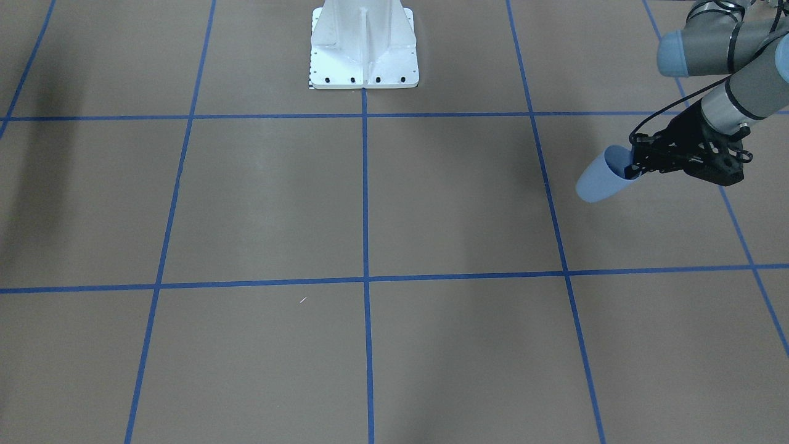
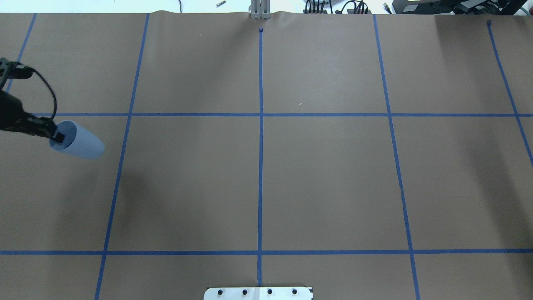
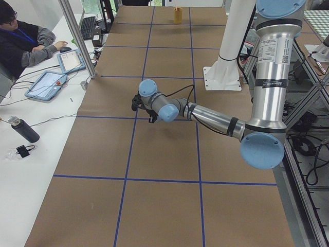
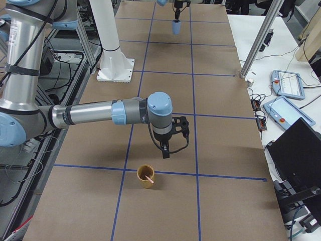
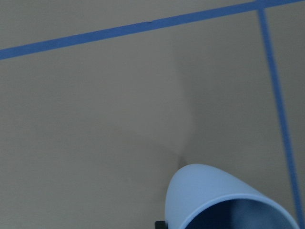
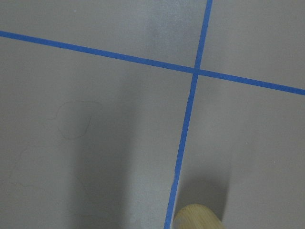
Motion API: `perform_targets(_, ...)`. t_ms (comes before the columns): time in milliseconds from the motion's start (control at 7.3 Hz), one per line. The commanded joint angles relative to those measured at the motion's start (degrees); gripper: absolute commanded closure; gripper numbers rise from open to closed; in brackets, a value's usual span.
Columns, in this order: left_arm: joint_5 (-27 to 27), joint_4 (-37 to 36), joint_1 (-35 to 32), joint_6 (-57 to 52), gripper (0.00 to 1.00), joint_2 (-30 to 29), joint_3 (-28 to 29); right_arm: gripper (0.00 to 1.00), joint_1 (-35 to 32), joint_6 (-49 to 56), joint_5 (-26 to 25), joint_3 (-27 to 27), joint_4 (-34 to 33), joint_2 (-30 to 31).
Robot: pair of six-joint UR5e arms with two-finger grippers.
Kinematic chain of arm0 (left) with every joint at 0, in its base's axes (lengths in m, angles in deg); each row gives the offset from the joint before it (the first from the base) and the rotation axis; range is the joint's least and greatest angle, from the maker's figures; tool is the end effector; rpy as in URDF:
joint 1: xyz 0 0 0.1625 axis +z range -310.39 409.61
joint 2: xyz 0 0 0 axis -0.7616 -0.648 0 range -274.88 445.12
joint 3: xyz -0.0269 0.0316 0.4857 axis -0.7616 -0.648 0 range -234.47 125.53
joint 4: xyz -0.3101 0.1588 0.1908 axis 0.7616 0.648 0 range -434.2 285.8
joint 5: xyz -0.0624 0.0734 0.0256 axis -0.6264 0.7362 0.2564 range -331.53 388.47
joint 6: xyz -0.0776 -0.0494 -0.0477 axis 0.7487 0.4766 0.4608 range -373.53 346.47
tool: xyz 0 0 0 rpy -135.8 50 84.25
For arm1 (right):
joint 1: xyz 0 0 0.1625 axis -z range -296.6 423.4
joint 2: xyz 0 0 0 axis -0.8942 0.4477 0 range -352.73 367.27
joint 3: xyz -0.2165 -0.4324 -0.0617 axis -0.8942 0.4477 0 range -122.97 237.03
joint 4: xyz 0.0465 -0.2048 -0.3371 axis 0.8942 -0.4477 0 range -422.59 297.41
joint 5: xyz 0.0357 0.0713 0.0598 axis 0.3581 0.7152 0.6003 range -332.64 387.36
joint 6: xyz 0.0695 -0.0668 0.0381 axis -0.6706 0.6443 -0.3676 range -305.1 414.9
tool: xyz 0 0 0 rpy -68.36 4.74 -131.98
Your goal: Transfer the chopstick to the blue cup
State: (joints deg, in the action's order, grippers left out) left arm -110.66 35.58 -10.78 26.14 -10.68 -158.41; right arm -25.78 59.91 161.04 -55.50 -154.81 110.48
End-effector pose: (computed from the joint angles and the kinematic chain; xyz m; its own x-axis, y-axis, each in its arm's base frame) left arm 0.2099 -0.4805 0.5099 0.4981 0.1427 -0.8553 -0.0820 0.9897 0.1174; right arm 0.0565 -0.3668 0.6387 0.7180 -0.1820 0.6718 0.0772 0.9801 0.1829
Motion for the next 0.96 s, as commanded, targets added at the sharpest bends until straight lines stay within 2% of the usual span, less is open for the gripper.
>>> perform_targets(0,1.83,-13.82,6.19,11.08,1.00,-16.97,-0.13,0.00,0.15,0.00,0.00,0.03,-0.07,-0.03)
perform_targets(137,10.20,-19.02,13.29,16.95,1.00,-24.36,0.66,0.00,0.24,0.09,0.00,0.03,-0.07,-0.03)
perform_targets(274,16.98,-20.47,19.46,22.23,1.00,-30.26,3.89,0.00,0.24,0.09,0.00,0.12,-0.07,-0.03)
perform_targets(548,24.14,-20.39,26.61,30.26,1.00,-41.00,14.07,0.00,0.32,0.00,0.00,0.12,-0.07,-0.03)
perform_targets(685,26.96,-20.13,29.16,31.42,1.00,-42.43,16.64,0.00,0.32,0.09,0.00,0.12,-0.07,-0.03)
perform_targets(822,28.20,-20.22,29.97,31.51,1.00,-42.36,16.66,0.00,0.32,0.00,0.00,0.20,-0.07,-0.03)
